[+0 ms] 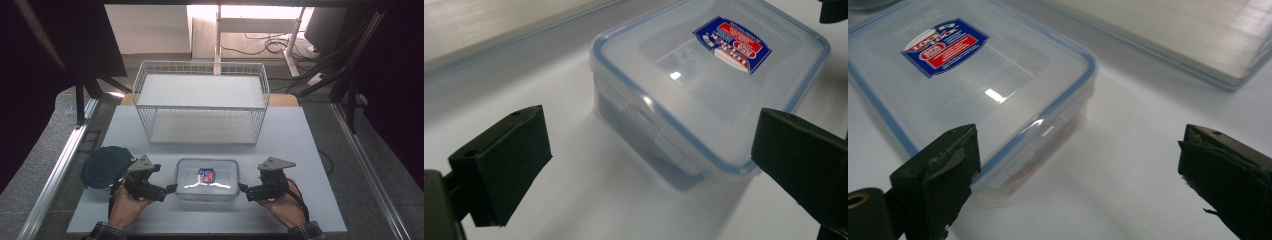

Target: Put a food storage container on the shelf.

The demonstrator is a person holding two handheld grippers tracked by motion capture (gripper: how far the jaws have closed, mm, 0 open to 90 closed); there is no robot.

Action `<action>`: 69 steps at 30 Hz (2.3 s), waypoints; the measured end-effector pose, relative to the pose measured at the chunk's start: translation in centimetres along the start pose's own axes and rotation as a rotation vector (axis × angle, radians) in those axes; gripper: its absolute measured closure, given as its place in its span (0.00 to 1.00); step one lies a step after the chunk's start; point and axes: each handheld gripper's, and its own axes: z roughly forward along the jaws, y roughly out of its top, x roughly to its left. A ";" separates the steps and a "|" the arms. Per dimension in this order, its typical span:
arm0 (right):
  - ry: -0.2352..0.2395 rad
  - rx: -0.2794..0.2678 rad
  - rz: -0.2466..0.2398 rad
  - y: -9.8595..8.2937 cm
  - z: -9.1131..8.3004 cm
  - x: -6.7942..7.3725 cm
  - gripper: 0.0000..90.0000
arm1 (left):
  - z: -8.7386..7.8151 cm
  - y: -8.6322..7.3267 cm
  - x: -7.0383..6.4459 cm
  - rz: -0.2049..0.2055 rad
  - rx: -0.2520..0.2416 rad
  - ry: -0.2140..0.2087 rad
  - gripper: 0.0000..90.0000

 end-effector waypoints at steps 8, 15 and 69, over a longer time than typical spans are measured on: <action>0.097 0.045 0.038 0.8 1.4 0.5 0.06 | 2.6 1.7 0.0 0.014 0.068 -0.045 0.03; 0.235 0.101 0.125 0.8 3.5 0.0 0.05 | 4.2 1.1 1.3 -0.114 0.105 -0.169 0.01; 0.350 -0.036 0.322 -0.2 0.1 -0.6 0.60 | 0.5 -0.4 1.1 -0.298 -0.051 -0.300 0.57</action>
